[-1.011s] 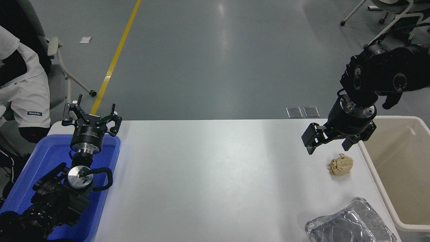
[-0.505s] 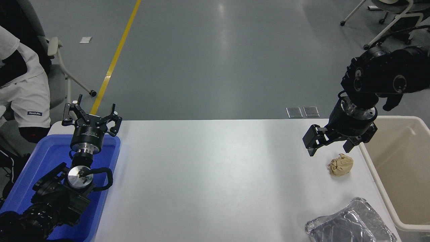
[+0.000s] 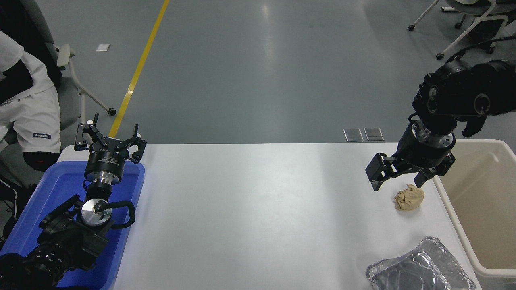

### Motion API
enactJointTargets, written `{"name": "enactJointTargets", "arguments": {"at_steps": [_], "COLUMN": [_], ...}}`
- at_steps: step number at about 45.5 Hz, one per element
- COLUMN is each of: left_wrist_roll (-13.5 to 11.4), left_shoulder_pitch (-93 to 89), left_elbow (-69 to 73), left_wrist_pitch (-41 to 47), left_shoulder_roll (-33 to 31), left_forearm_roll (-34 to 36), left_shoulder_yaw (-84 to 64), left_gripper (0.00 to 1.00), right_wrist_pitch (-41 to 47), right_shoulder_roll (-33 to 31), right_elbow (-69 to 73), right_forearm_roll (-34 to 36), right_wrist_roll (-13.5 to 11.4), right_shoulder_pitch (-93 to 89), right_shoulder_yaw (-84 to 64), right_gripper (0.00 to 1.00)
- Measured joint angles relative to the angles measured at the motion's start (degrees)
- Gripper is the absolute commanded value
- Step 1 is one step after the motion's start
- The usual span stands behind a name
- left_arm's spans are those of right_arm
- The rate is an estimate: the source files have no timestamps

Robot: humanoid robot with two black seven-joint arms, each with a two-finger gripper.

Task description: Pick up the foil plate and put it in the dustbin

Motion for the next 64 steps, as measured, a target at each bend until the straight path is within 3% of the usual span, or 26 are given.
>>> {"name": "enactJointTargets", "arguments": {"at_steps": [18,29,56,64], "left_wrist_roll": [0.0,0.0,0.0,0.0], "left_shoulder_pitch": [0.0,0.0,-0.01,-0.01], "left_elbow": [0.0,0.01,0.01,0.0], "left_wrist_pitch": [0.0,-0.01,-0.02,-0.02], "left_shoulder_roll": [0.01,0.02,0.03,0.03], "left_forearm_roll": [0.01,0.01,-0.01,0.0], "left_shoulder_yaw": [0.0,0.0,0.0,0.0], "left_gripper": [0.99,0.99,0.99,0.99], "right_wrist_pitch": [0.12,0.14,-2.05,-3.29], "right_shoulder_roll": [-8.84,-14.38,-18.98,-21.07], "right_elbow": [4.51,5.95,2.28,1.25], "right_forearm_roll": [-16.32,-21.74,-34.41,-41.44], "right_wrist_roll": [0.01,0.0,0.07,0.14], "right_shoulder_pitch": [-2.71,-5.87,-21.59,-26.02], "right_shoulder_yaw": [8.57,10.64,21.85,24.31], "right_gripper": [1.0,1.0,1.0,1.0]}}
